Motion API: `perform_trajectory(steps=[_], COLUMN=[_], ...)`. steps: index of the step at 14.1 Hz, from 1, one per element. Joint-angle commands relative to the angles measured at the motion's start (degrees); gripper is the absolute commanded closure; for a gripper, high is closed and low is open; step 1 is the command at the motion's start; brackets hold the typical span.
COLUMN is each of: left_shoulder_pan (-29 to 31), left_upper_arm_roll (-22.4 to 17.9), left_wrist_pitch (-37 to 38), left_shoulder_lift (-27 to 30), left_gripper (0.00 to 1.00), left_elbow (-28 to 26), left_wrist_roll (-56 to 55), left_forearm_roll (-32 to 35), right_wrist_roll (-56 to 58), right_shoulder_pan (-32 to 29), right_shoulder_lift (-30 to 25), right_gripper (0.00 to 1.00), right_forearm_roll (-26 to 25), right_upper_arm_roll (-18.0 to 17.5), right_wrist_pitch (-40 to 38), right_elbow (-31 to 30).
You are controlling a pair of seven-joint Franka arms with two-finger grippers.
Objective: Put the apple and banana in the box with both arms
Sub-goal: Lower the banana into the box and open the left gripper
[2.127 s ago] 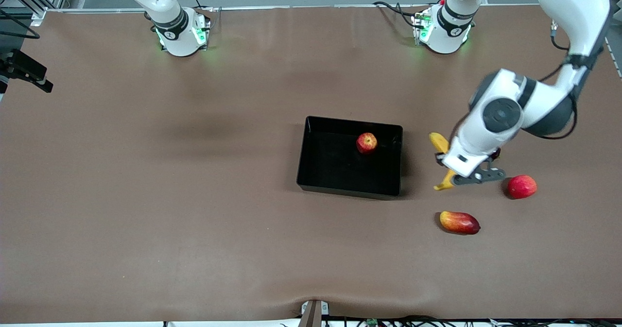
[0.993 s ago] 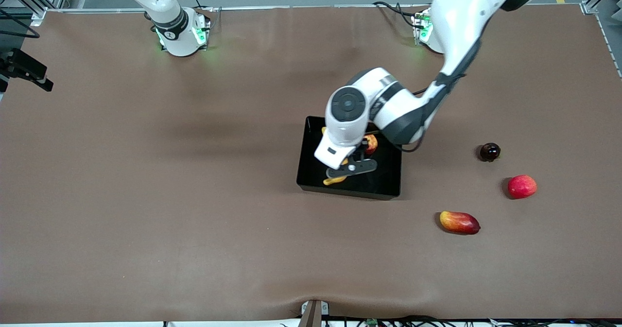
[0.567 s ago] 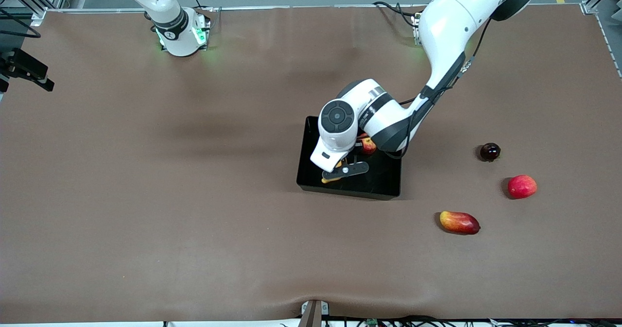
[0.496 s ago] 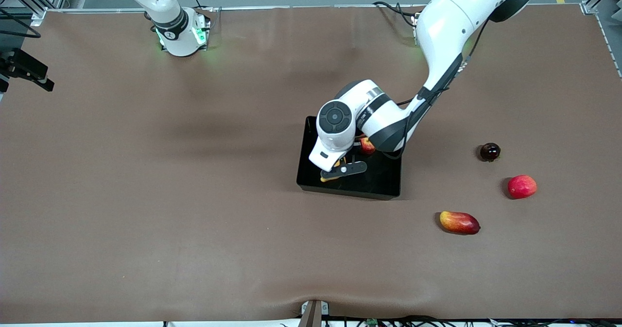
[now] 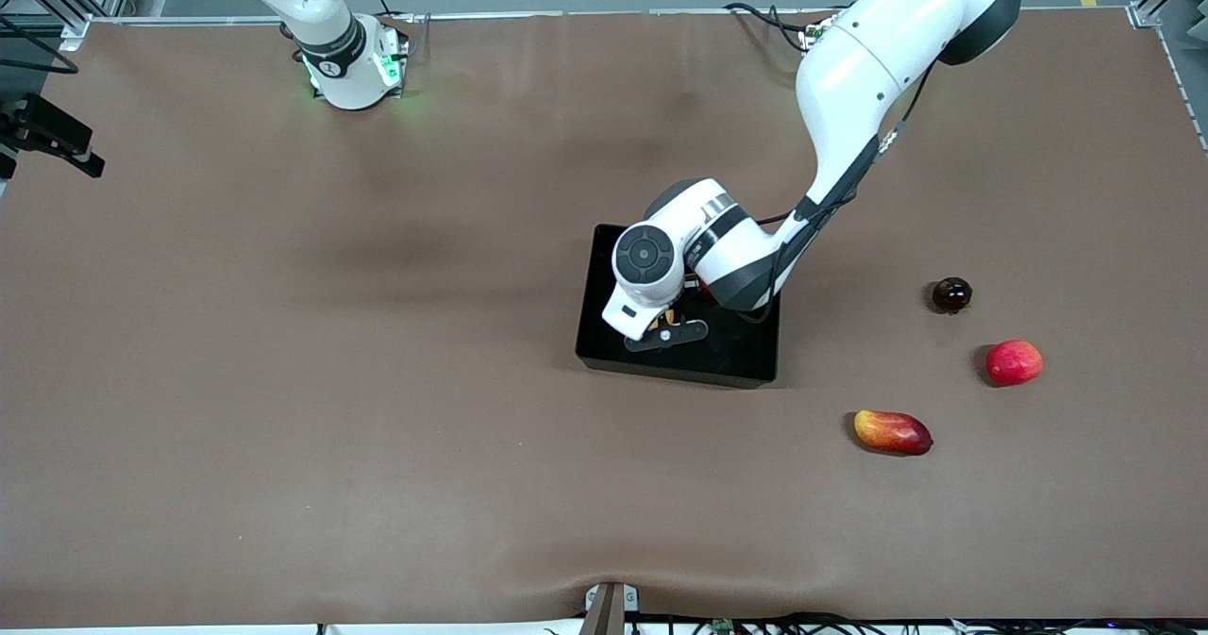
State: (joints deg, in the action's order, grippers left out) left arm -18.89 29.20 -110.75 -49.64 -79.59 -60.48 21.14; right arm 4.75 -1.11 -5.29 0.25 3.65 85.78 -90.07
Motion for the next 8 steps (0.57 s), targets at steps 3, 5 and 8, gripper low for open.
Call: perform_trajectory(steps=[3,5,8], left_shoulder_pan=[-1.06,-0.45,4.81], left_upper_arm_roll=[-2.22,-2.3,-1.52], left_wrist_pitch=[1.32,1.5,6.23], left_shoulder_lift=[0.85,2.34,8.04], left_gripper=[0.0,0.0,0.0], left_elbow=[1.46,1.72,1.81], left_wrist_roll=[0.98,2.11,5.36], left_forearm_roll=[3.99,4.0,3.39], right_wrist_roll=[-0.17,-0.09,0.09], right_shoulder_pan=[-1.44,-1.7,-2.75], right_shoulder_lift=[0.72,0.72,0.72], right_gripper=[0.0,0.0,0.0], right_forearm_roll=[0.62,0.54,0.71], right_upper_arm_roll=[-0.75,-0.66,-0.39], right_wrist_pitch=[-0.44,-0.18,-0.35], right_elbow=[1.04,1.12,1.04])
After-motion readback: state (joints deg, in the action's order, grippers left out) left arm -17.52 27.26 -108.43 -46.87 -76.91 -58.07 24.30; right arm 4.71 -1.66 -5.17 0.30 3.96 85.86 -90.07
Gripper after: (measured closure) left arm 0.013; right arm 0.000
